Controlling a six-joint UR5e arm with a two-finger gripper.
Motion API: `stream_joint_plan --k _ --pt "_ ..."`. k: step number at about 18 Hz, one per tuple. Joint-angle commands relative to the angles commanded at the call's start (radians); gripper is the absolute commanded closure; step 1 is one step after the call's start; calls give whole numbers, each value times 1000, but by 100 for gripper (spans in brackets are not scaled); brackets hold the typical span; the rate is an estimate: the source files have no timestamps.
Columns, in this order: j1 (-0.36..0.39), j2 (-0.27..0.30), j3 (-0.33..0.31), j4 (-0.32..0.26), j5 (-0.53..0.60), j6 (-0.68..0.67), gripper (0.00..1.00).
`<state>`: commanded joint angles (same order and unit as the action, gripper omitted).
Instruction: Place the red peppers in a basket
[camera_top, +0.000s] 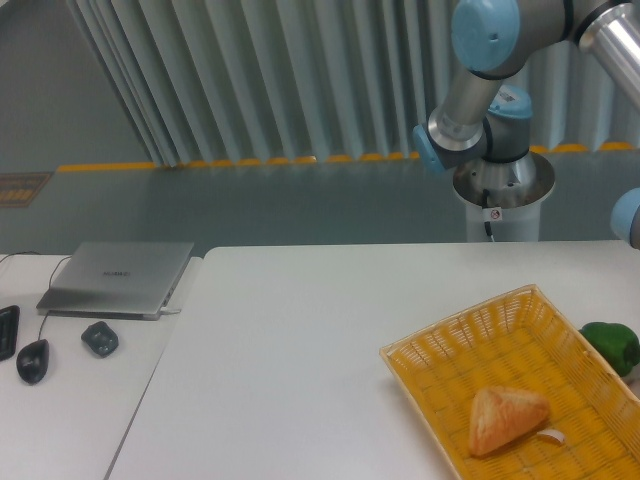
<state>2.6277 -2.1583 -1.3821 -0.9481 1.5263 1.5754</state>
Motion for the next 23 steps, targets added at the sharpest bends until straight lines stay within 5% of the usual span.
stream_joint_plan --k 7,12,16,18,23 --pt "-2 -3 -5 28 -5 17 100" --pt "6 135 -130 17 -3 103 93" --pt "2 212 -186 -3 5 139 67" --pt "5 213 -187 -14 15 260 45" --pt "11 207 -180 -11 72 457 9"
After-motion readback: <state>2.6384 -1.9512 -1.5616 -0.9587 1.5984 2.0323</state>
